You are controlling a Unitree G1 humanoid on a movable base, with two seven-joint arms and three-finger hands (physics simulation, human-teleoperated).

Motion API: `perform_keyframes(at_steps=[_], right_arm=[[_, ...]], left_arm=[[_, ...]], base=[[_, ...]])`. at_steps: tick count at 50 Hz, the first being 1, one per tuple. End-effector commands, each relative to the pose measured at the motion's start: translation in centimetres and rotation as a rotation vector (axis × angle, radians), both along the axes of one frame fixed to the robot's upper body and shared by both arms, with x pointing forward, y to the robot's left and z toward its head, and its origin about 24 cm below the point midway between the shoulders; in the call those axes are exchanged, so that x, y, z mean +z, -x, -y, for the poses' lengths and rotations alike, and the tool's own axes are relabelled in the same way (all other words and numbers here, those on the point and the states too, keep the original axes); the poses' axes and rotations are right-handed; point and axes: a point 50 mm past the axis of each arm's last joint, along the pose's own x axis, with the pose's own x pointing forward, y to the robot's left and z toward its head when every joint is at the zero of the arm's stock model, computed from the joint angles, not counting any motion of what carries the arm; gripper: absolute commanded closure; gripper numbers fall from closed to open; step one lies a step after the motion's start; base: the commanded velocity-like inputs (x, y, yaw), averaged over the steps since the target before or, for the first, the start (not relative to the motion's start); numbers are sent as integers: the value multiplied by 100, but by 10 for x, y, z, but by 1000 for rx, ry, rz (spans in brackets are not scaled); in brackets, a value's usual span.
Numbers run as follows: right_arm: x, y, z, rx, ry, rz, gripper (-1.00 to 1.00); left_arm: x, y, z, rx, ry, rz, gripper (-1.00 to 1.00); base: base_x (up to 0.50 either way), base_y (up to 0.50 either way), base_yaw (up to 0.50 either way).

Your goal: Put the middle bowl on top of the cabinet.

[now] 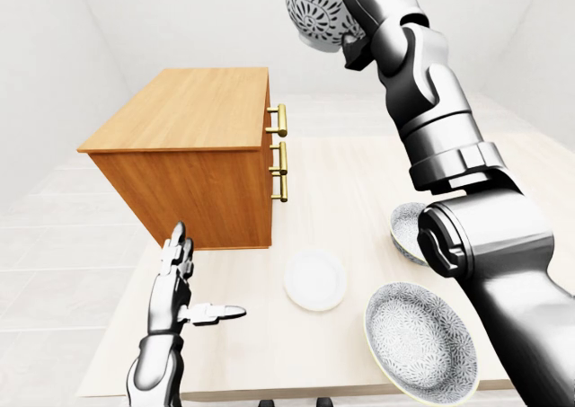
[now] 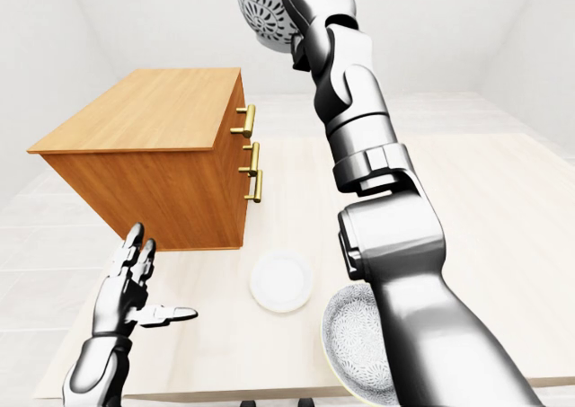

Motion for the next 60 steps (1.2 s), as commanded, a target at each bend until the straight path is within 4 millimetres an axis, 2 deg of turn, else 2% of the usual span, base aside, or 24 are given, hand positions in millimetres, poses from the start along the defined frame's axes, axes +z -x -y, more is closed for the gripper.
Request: perform_keyframes(at_steps=[1, 7, 18, 23, 34, 44, 56, 60], right_arm=[[10, 8, -40, 83, 29, 49, 100], [7, 11, -58, 114, 75, 39, 100], [24, 33, -103, 227, 164, 62, 100], [25, 36, -110, 242, 171, 58, 100], [8, 36, -128, 269, 188, 48, 100], [-2, 42, -151, 314, 192, 59, 100], [-21, 43, -164, 337, 178, 59, 100], [-21, 44, -166, 347, 164, 64, 100]], left_arm=[[1, 5, -1, 2, -7, 0, -100], [0, 8, -2, 0, -5, -9, -100], [-8, 12, -6, 0, 9, -42, -100], [-9, 16, -9, 2, 17, -50, -100], [-16, 18, -15, 15, 43, -75, -100], [-15, 21, -23, 29, 47, -67, -100], [-13, 26, -27, 36, 60, -57, -100], [-16, 25, -27, 35, 66, -68, -100]], base=[[0, 0, 0], [0, 0, 0], [0, 0, 0], [0, 0, 0], [0, 0, 0], [0, 0, 0], [0, 0, 0], [0, 0, 0]])
